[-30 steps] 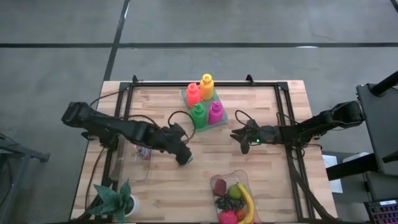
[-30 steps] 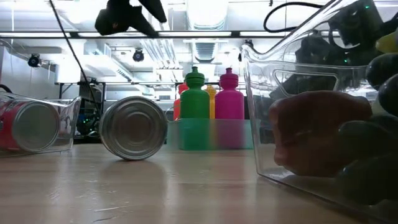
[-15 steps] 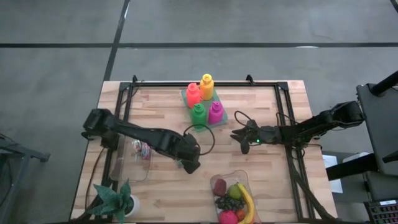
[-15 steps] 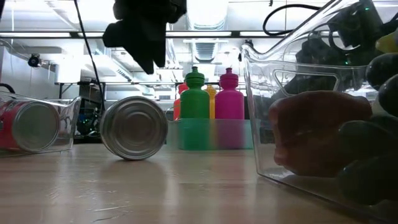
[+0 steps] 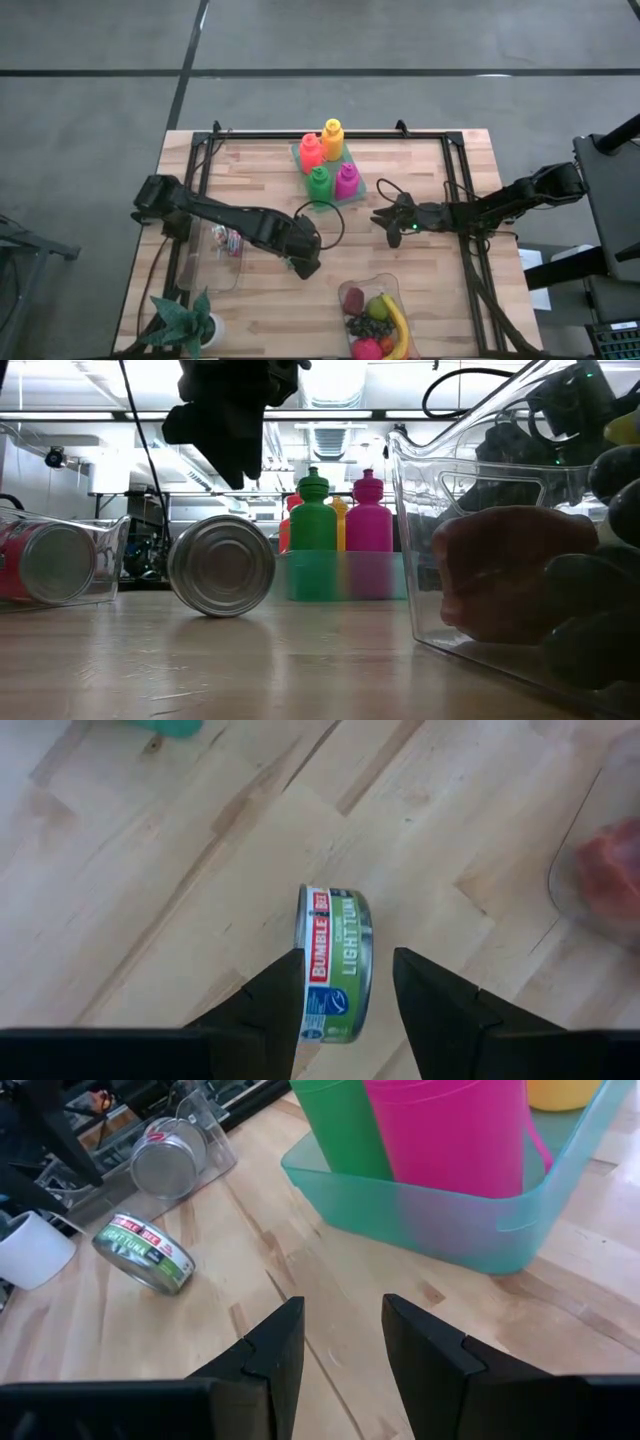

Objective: Pick & Place Food Item
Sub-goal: Put the green and white tuna can into the top transparent bin

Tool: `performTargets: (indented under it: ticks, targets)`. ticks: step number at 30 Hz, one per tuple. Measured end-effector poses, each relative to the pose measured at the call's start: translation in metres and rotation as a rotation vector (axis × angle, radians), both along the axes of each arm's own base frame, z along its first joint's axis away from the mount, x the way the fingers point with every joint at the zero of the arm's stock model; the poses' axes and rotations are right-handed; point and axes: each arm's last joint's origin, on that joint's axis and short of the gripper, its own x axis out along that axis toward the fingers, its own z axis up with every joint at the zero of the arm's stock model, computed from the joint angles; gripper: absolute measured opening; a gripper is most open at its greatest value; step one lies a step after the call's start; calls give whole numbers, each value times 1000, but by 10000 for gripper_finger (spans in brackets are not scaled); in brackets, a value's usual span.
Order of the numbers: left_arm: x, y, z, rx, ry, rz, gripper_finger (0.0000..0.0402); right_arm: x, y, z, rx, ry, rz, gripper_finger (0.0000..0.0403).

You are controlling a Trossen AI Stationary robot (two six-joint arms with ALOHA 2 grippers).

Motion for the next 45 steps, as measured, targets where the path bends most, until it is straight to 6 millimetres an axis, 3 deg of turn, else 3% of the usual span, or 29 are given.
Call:
performTargets:
  ticks: [23, 29, 35, 45]
  targets:
    - [1, 2, 0, 9, 0, -32, 159, 0, 0, 0, -3, 1, 2, 134]
    - [3, 18, 3, -65, 1, 83, 159, 0, 0, 0, -3, 0, 2, 134]
    - [8, 31, 6, -217, -1, -32, 159, 0, 0, 0, -3, 0, 2, 134]
    - [6, 45, 14, -157, -26, -74, 159, 0, 0, 0, -4, 1, 2, 134]
